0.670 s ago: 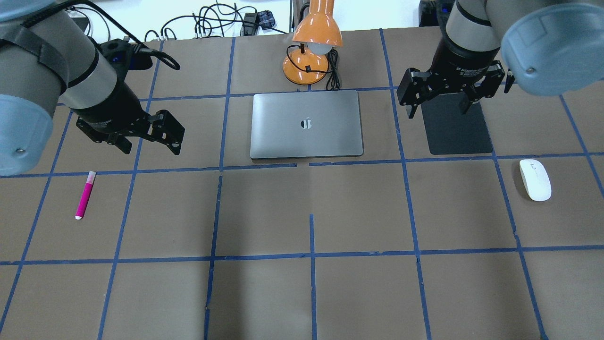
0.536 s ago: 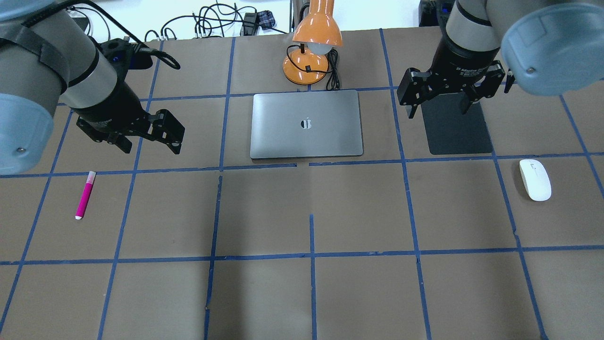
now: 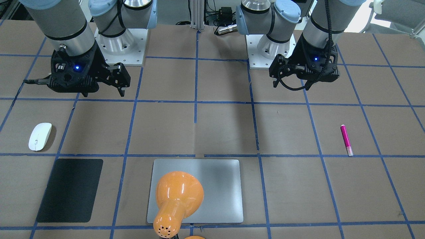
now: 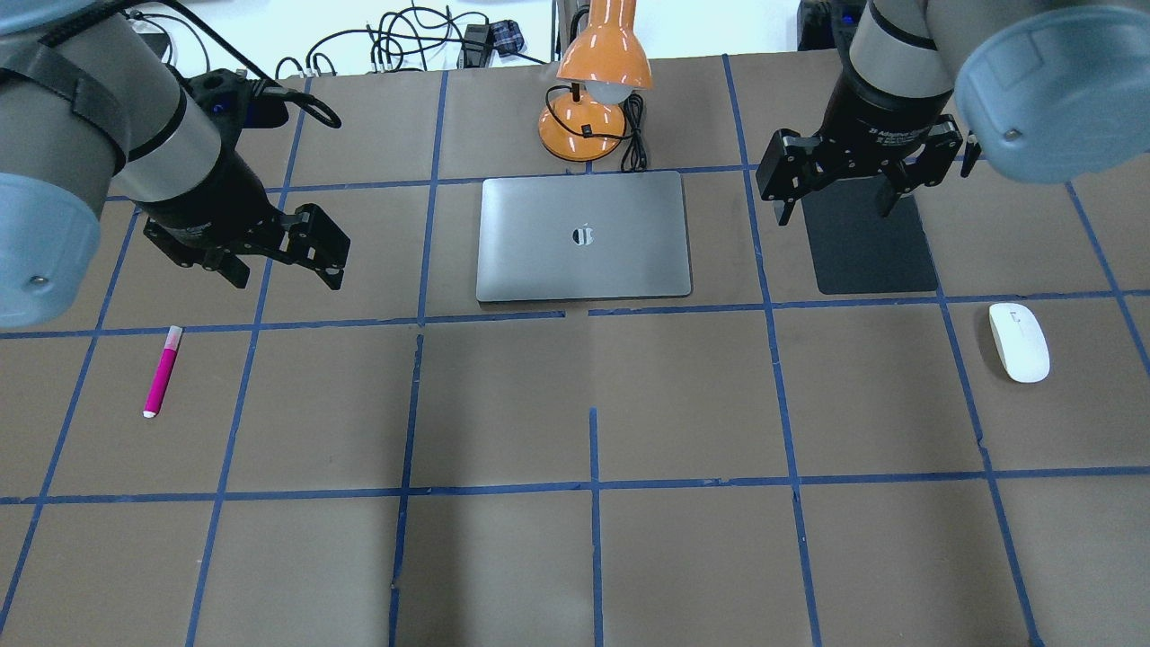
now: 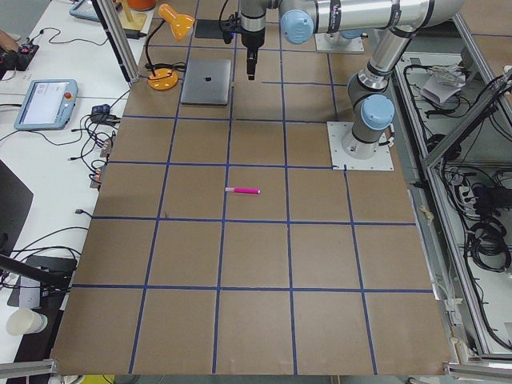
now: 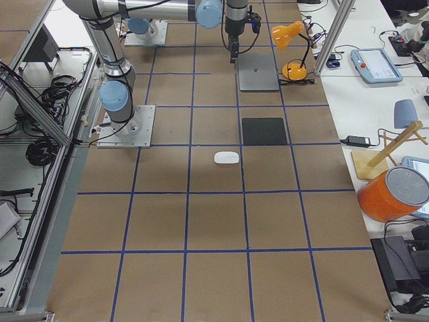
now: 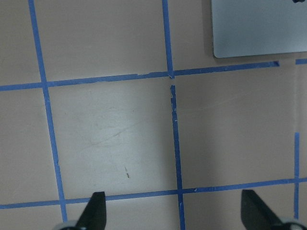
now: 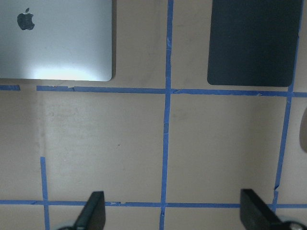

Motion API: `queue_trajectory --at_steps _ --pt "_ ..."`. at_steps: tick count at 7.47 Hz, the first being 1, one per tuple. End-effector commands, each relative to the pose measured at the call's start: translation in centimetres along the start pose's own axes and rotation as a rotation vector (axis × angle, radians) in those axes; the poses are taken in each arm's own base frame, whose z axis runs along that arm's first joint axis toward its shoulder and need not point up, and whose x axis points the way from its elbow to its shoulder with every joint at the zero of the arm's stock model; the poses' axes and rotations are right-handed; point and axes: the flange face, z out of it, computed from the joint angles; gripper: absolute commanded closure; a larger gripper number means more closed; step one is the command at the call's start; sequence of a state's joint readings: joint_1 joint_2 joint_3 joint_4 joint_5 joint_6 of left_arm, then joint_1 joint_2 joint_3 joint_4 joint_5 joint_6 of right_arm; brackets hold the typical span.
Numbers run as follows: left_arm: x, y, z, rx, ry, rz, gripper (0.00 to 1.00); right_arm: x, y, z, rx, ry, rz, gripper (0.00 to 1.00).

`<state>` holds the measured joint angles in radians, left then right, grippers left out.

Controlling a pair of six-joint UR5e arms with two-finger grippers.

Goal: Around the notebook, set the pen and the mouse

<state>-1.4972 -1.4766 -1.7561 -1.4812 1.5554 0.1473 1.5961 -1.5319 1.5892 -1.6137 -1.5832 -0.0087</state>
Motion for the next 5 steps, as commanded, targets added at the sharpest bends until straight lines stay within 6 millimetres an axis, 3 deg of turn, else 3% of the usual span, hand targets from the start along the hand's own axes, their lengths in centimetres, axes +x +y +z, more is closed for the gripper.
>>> queue_trajectory --at_steps 1,3,4,5 --pt "-0.1 -0.1 0.1 -0.002 0.000 -0.002 0.00 0.0 0.2 -0.7 0.014 0.008 0.000 0.00" --pt "-0.2 -0.2 0.1 0.000 0.001 0.000 0.00 -0.1 -0.4 -0.4 0.010 0.009 -0.009 0.00" --pt "-0.1 -0.3 0.2 -0.002 0.005 0.001 0.00 0.4 -0.6 -1.7 0.037 0.011 -0.002 0.00" --pt "-0.5 -0.4 0.3 -0.003 0.007 -0.006 0.00 0.2 -0.6 -1.4 0.022 0.002 -0.006 0.00"
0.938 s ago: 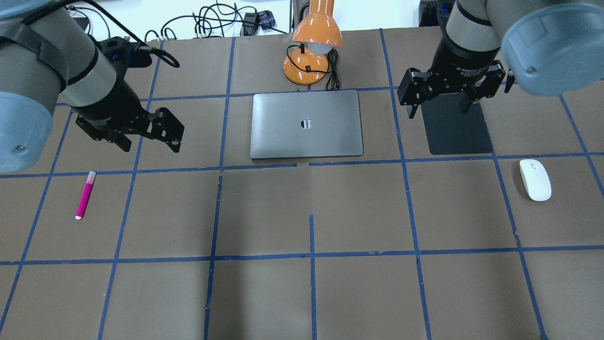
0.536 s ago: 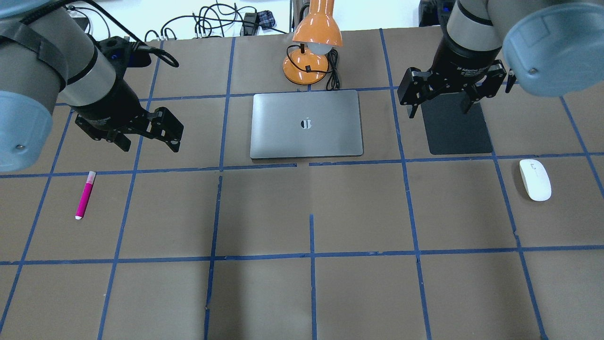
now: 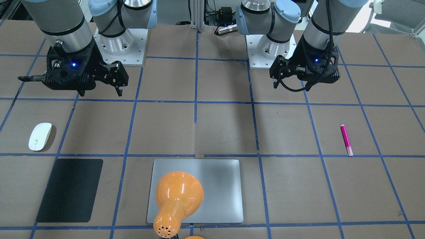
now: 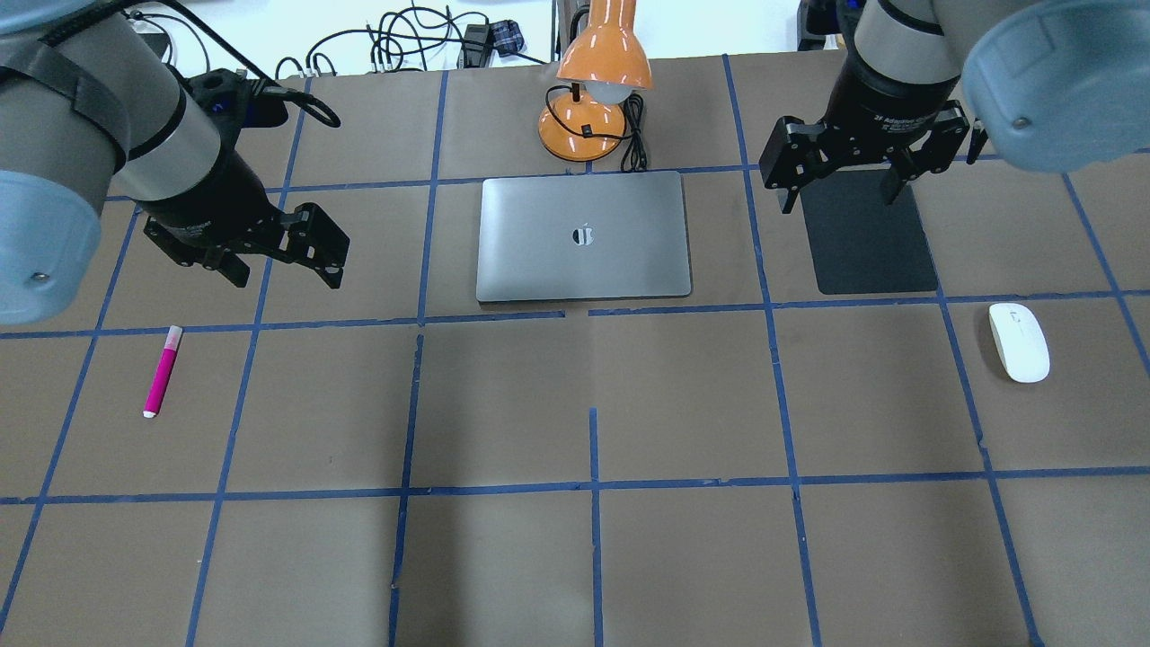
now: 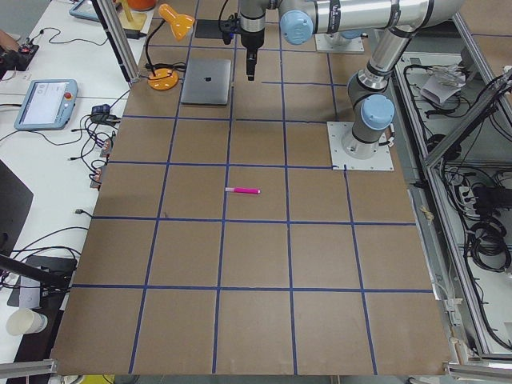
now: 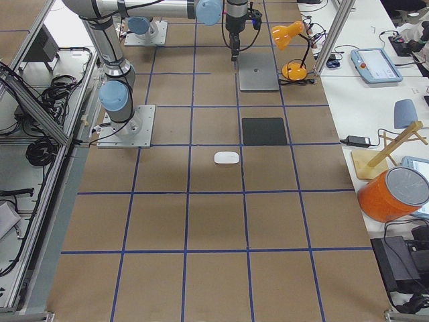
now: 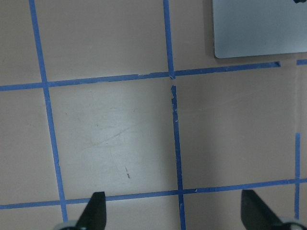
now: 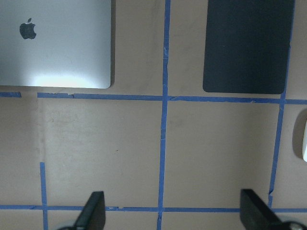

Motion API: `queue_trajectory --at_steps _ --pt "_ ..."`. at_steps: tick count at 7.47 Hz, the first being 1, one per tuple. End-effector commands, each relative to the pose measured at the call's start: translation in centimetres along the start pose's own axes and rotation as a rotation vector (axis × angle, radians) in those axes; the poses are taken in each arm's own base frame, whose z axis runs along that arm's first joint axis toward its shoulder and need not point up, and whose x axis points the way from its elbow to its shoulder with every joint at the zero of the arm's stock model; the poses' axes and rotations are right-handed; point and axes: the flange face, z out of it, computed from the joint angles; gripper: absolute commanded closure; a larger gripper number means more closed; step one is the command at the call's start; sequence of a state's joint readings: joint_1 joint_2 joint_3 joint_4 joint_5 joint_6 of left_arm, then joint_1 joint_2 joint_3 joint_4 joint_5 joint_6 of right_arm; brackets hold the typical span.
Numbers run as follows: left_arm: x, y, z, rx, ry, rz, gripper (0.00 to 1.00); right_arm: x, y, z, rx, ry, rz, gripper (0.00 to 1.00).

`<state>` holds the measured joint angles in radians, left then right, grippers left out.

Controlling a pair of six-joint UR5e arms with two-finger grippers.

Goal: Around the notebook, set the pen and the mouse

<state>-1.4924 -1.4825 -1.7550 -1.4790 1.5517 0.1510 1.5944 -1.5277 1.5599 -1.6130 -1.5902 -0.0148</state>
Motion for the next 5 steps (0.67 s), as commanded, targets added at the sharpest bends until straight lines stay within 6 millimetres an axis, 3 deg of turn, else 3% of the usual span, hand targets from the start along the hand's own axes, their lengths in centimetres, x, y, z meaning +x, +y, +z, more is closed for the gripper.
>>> queue_trajectory --at_steps 1,2,3,4,5 --pt "-2.0 -0.4 0.0 0.002 0.018 -0.042 0.00 -0.1 -0.4 -0.4 0.013 -0.013 -0.003 0.00" --pt "-4.5 -0.6 0.2 -0.003 0.016 -0.082 0.00 0.2 -0.9 1.3 -0.019 -0.011 0.001 0.00" --pt "-6.8 -0.6 0.3 -0.003 0.015 -0.108 0.00 2.5 -1.6 2.0 -0.029 -0.005 0.042 0.00" --pt "-8.4 -0.6 1.1 -0.016 0.021 -0.095 0.00 6.8 -1.7 3.7 -0.067 -0.004 0.078 0.00" --pt "-9.7 -0.9 1.6 -0.021 0.015 -0.072 0.00 10.9 -1.4 7.3 -0.130 -0.028 0.078 0.00"
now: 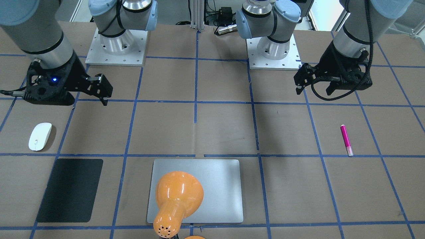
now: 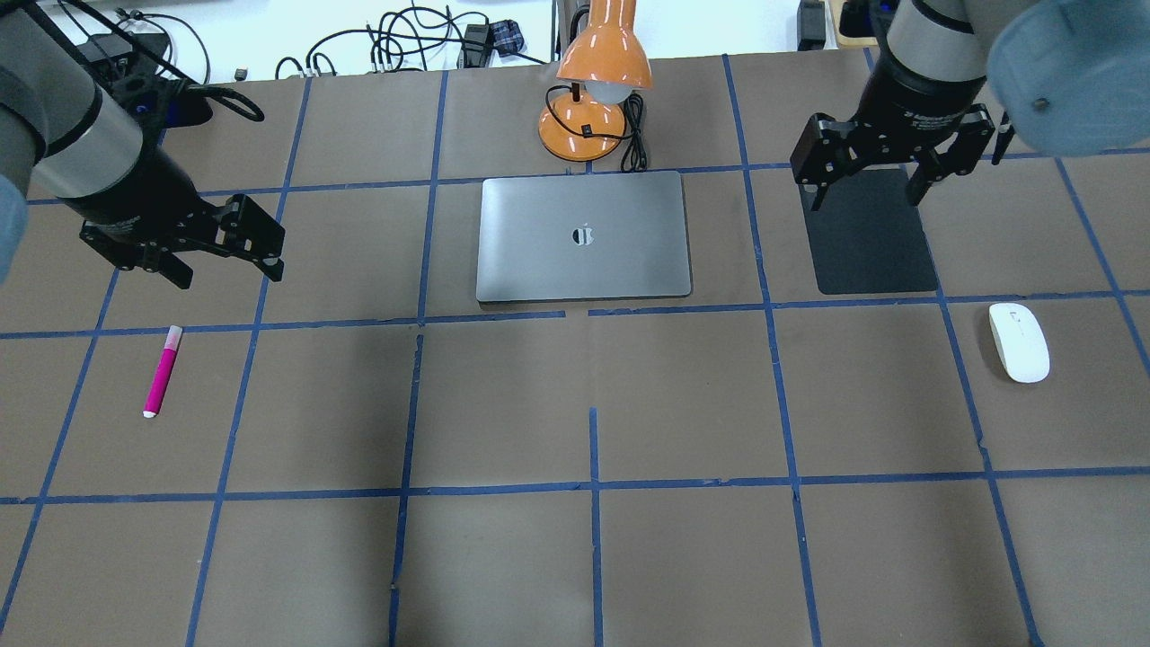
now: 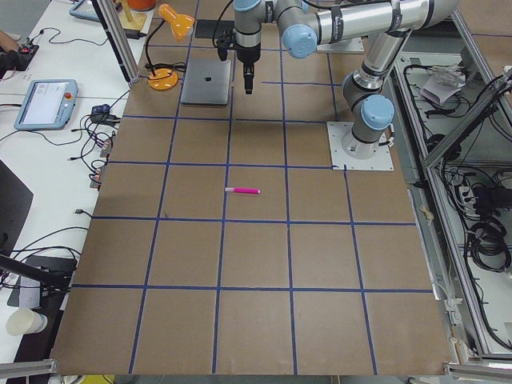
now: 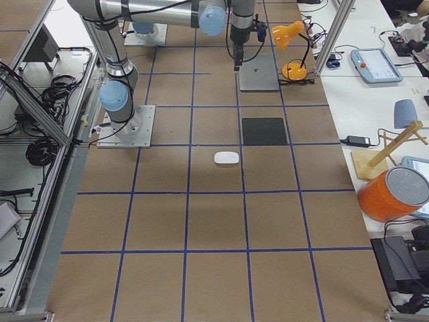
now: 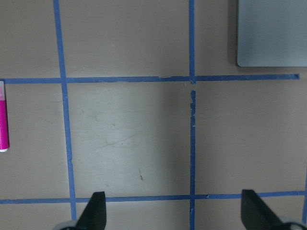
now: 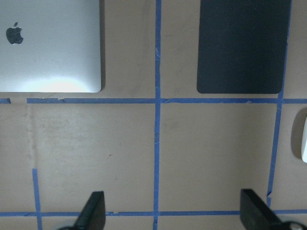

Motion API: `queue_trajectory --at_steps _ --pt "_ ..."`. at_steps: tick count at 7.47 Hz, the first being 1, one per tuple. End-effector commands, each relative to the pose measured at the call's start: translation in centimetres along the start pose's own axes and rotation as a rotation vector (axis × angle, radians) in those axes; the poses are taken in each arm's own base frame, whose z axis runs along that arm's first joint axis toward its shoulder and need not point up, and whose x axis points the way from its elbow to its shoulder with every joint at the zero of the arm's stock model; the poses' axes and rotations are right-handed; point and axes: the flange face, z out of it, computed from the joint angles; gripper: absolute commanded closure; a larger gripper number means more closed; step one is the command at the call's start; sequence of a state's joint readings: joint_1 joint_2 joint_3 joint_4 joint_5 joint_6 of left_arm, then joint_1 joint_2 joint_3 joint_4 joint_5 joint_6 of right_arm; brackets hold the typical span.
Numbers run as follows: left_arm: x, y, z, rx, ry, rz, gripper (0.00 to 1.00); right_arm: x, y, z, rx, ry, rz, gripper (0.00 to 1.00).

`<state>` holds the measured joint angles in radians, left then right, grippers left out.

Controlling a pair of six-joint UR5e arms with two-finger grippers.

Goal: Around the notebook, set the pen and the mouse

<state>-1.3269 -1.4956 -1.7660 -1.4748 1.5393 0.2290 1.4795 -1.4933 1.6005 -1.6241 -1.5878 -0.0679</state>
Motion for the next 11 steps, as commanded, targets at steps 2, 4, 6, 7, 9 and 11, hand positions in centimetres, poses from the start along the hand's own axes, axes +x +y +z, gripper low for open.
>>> queue_trajectory --at_steps 2,4,6,7,9,11 --pt "-7.7 -1.8 2.8 -0.034 0.007 -0.050 0.00 12.3 -1.3 12.5 -0.053 0.015 0.002 0.00" --pt "-14.8 -3.7 5.9 -0.017 0.002 -0.011 0.00 18.9 0.4 18.1 0.010 0.031 -0.102 0.00" --pt "-20.9 -4.8 10.1 -0.024 0.009 0.051 0.00 23.6 0.6 20.9 0.010 0.033 -0.084 0.00" --pt "-22.4 -5.0 12.8 -0.051 0.008 0.092 0.00 25.9 1.3 21.8 -0.005 0.020 -0.067 0.00" --pt "-25.5 -4.6 18.2 -0.020 -0.018 0.098 0.00 26.8 0.3 23.0 -0.016 0.008 -0.052 0.00" --pt "-25.6 -4.6 20.4 -0.014 -0.019 0.186 0.00 27.2 -0.3 25.0 -0.046 -0.012 -0.057 0.00"
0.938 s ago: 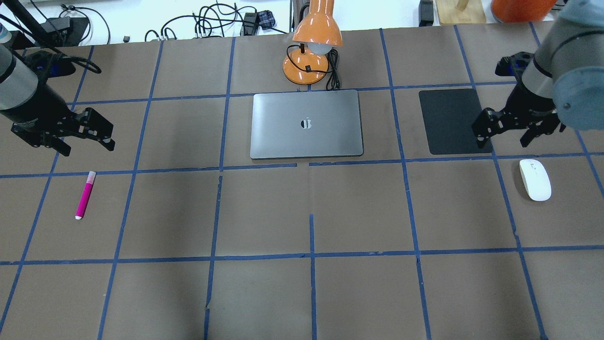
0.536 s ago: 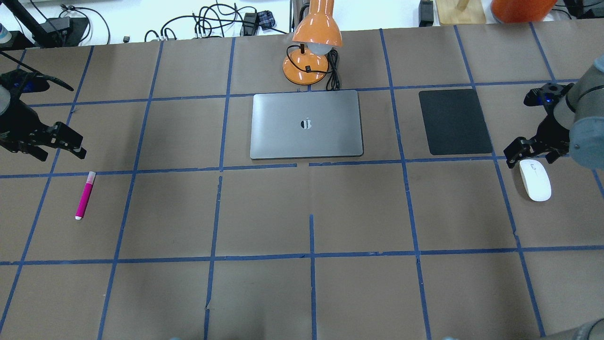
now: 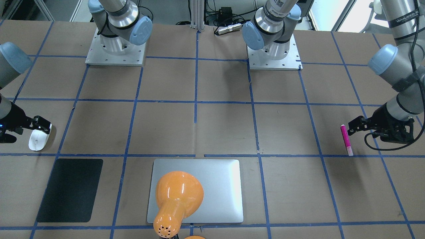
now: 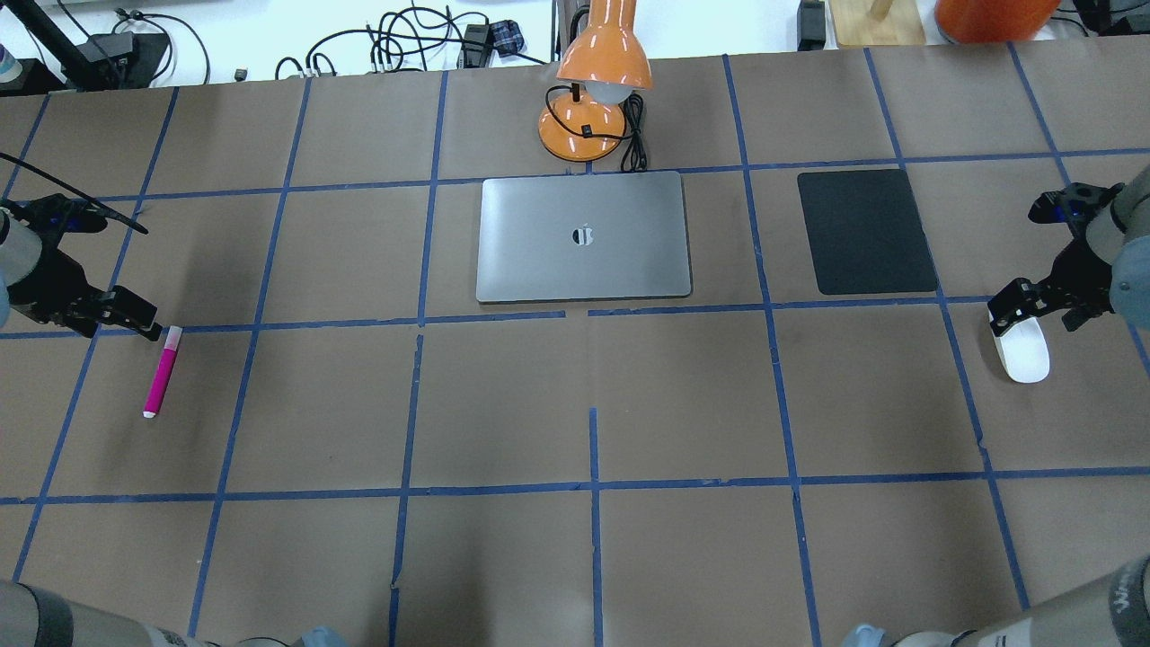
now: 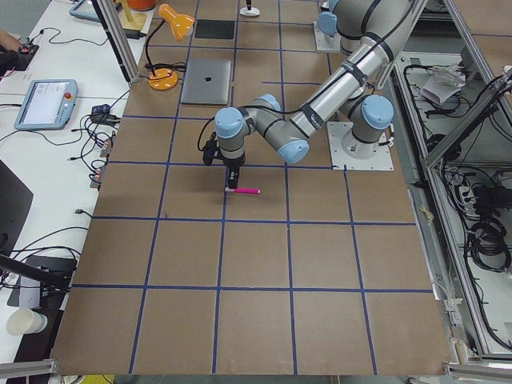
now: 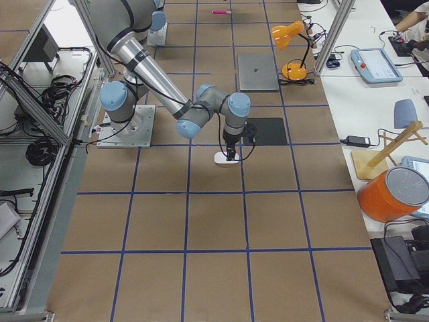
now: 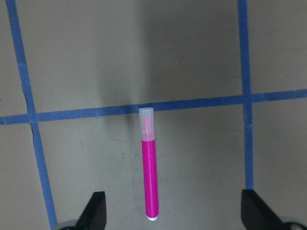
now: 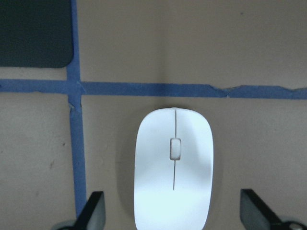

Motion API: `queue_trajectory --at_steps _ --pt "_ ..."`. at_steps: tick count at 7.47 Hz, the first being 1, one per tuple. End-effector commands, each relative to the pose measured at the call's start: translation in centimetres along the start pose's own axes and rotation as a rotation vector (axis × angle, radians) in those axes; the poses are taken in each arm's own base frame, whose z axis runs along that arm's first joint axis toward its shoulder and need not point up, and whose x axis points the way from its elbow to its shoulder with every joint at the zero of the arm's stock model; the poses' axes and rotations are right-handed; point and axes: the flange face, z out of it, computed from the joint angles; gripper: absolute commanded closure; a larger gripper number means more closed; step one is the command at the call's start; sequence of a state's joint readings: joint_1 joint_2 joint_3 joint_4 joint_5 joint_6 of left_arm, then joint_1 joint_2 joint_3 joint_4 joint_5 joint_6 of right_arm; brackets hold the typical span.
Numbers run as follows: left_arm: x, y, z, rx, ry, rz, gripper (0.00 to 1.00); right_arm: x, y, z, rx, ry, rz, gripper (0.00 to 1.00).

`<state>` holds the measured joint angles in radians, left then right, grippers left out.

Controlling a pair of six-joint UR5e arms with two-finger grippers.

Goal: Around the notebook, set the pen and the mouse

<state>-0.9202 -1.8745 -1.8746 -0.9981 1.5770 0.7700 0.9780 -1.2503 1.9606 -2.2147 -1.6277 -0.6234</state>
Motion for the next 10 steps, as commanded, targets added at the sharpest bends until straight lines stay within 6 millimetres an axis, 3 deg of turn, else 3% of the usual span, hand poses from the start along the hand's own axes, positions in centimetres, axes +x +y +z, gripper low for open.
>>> queue_trajectory --at_steps 1,4,5,6,7,8,9,10 --pt "0.0 0.3 3.2 -0.012 0.012 0.051 0.00 0.6 -0.8 1.6 -0.021 -0.015 0.004 0.00" --pt "-0.4 0.3 5.3 -0.043 0.005 0.048 0.00 0.4 -0.7 2.2 -0.032 -0.026 -0.013 0.00" --pt "-0.6 0.3 5.7 -0.058 -0.002 0.050 0.00 0.3 -0.7 2.6 -0.039 -0.029 -0.015 0.20" --pt "-0.6 0.3 6.1 -0.064 0.004 0.049 0.02 0.6 -1.1 4.3 -0.068 -0.038 -0.016 0.45" --pt "-0.5 0.3 6.3 -0.065 0.007 0.037 0.06 1.2 -1.1 4.0 -0.099 -0.007 -0.019 0.88" --pt "-0.5 0.3 6.4 -0.069 0.010 0.036 0.15 1.0 -1.1 2.2 -0.102 0.002 -0.013 1.00" --pt "-0.6 0.3 6.9 -0.074 0.014 0.036 0.22 1.0 -1.3 0.5 -0.109 -0.008 -0.004 1.00" --pt "-0.6 0.3 7.2 -0.078 0.018 0.036 0.37 1.4 -1.9 -0.9 -0.095 -0.002 0.003 1.00"
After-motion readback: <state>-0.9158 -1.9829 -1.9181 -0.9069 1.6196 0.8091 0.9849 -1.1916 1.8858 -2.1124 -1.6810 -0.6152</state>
